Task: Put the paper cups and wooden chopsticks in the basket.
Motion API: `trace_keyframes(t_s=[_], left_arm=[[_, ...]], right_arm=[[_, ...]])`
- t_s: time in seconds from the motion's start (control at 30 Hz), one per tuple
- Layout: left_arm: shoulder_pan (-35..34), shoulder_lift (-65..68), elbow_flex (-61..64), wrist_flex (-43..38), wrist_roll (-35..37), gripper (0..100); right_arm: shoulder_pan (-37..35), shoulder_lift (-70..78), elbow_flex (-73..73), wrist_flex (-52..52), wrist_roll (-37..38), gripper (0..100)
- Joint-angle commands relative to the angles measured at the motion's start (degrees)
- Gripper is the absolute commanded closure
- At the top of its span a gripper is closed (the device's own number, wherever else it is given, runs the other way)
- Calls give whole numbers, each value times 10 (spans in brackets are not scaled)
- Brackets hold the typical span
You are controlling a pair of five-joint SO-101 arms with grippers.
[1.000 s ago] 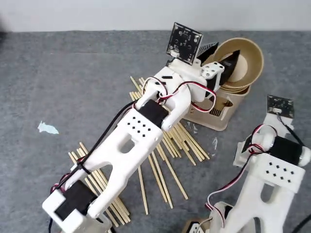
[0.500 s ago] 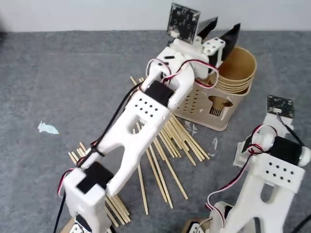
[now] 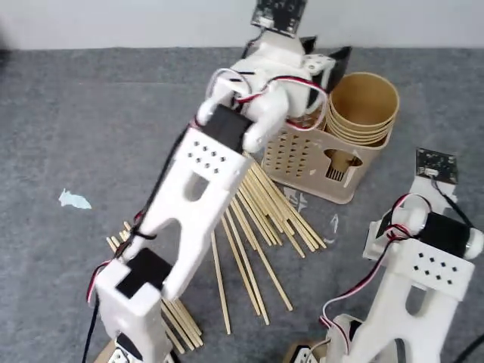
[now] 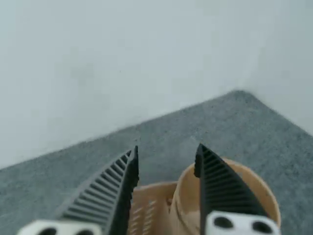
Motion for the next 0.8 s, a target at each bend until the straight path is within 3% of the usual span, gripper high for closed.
trace_keyframes(t_s=[0.0, 0.13, 0.4, 0.77], left_arm=[[-21, -69, -32, 62, -18, 863], [-37, -91, -32, 122, -55, 992], [-91, -155, -32, 257, -69, 987], [-232, -200, -31, 411, -71, 987]], right_arm=[[2, -15, -4, -9, 4, 984], [2, -15, -4, -9, 4, 984], [2, -15, -15, -17, 3, 983], [-3, -15, -160, -106, -1, 983]])
